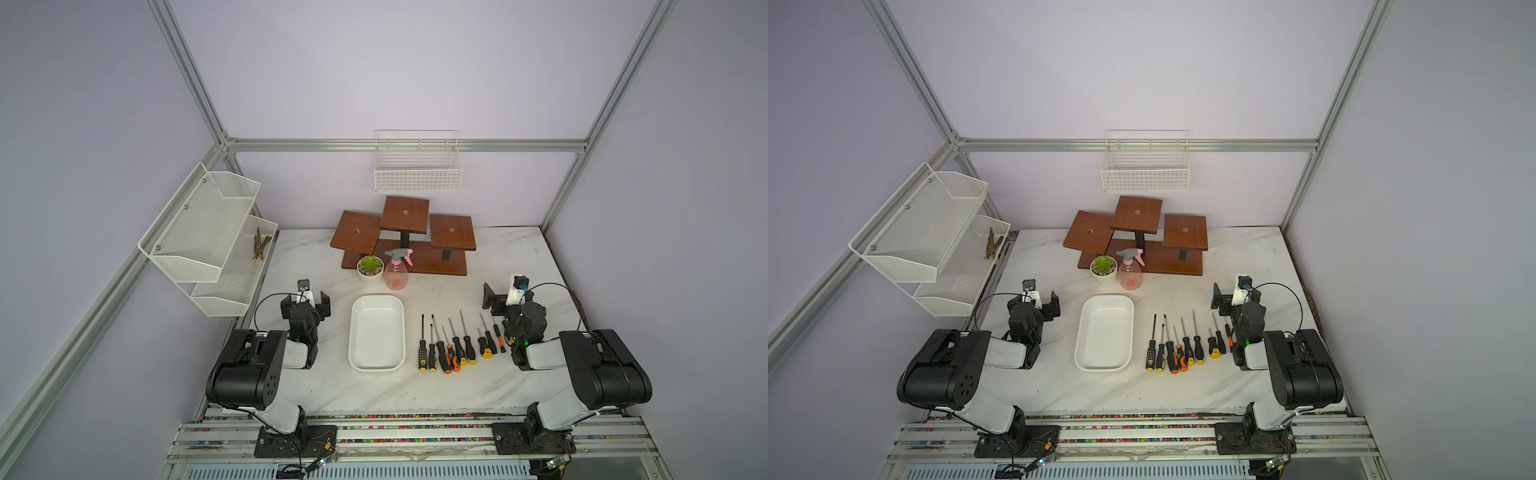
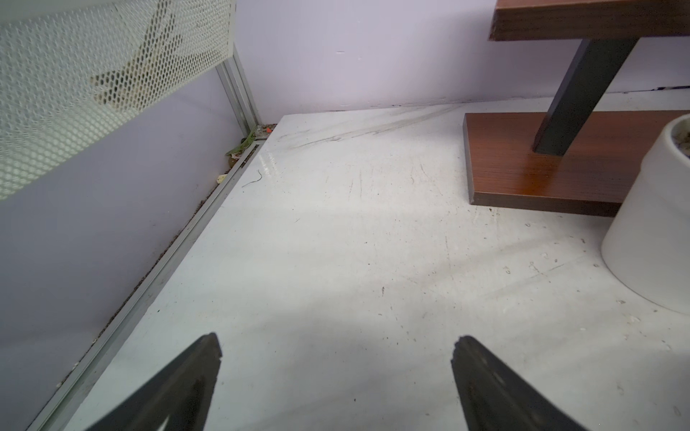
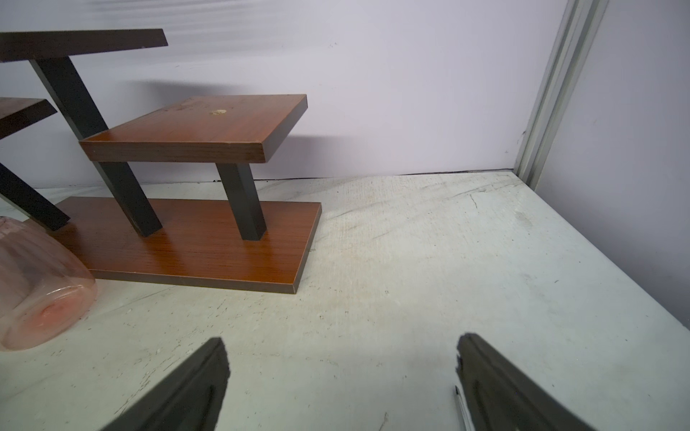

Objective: Take out the screwdriver from the storage box
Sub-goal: Reset both arms

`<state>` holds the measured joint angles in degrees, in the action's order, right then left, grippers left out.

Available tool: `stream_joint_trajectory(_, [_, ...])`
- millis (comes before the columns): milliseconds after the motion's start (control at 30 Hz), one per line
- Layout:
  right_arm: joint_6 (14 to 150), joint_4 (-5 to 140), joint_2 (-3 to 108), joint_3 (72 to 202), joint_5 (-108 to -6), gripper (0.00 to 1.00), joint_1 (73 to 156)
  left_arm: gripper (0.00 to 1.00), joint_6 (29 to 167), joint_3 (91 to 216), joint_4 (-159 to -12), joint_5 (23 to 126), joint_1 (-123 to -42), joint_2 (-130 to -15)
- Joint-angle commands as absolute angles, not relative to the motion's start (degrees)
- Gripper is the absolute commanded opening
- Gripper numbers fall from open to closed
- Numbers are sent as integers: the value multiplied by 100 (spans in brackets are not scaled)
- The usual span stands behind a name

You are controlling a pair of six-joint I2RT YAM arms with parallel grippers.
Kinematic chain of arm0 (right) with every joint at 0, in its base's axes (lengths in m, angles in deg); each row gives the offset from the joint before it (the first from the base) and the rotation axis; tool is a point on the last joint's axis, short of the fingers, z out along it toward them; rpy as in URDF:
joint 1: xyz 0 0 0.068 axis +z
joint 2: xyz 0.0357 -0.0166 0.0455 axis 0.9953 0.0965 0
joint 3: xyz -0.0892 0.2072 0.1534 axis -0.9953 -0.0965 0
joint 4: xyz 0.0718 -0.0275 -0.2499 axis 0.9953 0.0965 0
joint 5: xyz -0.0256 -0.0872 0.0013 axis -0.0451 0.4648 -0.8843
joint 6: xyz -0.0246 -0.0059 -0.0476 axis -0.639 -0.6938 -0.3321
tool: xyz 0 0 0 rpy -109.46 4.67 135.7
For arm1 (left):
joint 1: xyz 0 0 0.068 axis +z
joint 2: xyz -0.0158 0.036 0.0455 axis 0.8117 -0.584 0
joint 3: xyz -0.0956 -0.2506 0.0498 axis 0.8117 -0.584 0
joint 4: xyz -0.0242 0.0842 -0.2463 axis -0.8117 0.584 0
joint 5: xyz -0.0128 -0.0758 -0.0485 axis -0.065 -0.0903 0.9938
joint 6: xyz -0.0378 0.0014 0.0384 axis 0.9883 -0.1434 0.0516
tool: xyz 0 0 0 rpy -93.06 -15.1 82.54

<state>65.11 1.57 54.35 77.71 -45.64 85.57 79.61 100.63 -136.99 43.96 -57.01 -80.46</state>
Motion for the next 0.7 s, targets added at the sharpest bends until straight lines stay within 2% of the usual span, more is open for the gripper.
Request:
stream_joint_trajectory(0, [6594, 148, 5447, 7730, -4489, 100, 8530, 100, 8055, 10169, -13711, 4448, -5669, -7895])
stream_joint_trajectory(667, [6592, 155, 5451, 7738, -4477, 100, 8535, 100, 8054, 10180, -13703, 4452, -5664, -7899])
